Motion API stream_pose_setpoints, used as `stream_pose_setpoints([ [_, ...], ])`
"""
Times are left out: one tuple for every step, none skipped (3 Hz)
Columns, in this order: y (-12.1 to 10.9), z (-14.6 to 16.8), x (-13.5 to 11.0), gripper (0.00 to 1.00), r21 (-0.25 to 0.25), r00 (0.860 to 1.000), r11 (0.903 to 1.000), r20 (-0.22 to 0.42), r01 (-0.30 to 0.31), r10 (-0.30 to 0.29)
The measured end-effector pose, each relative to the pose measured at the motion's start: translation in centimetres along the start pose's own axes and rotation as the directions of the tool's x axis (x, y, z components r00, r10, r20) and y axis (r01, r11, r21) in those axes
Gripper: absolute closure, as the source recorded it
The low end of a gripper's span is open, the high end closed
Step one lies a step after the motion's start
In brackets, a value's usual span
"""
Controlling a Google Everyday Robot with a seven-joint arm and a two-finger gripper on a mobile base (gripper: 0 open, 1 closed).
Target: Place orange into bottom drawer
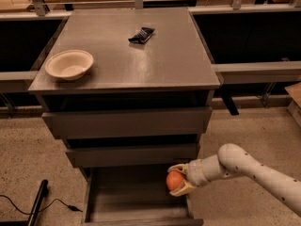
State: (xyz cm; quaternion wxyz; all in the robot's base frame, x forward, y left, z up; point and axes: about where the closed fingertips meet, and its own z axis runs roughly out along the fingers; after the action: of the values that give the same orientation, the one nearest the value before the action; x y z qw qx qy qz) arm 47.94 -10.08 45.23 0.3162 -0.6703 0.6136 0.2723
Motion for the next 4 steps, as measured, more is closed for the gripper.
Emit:
stream_pose_setpoints([
  [0.5,6.5,4.9,1.0,0.044,0.997,0.9968,-0.04,-0.066,0.068],
  [-0.3,11.0,8.6,1.0,0.118,0.993,0.9871,-0.027,-0.108,0.112],
  [-2.1,14.1,10.4,1.0,0.158,0.994,0.9817,0.044,-0.107,0.101],
  [-2.9,17.8,11.6,1.0,0.083,0.993,0.9942,0.103,-0.068,0.06],
])
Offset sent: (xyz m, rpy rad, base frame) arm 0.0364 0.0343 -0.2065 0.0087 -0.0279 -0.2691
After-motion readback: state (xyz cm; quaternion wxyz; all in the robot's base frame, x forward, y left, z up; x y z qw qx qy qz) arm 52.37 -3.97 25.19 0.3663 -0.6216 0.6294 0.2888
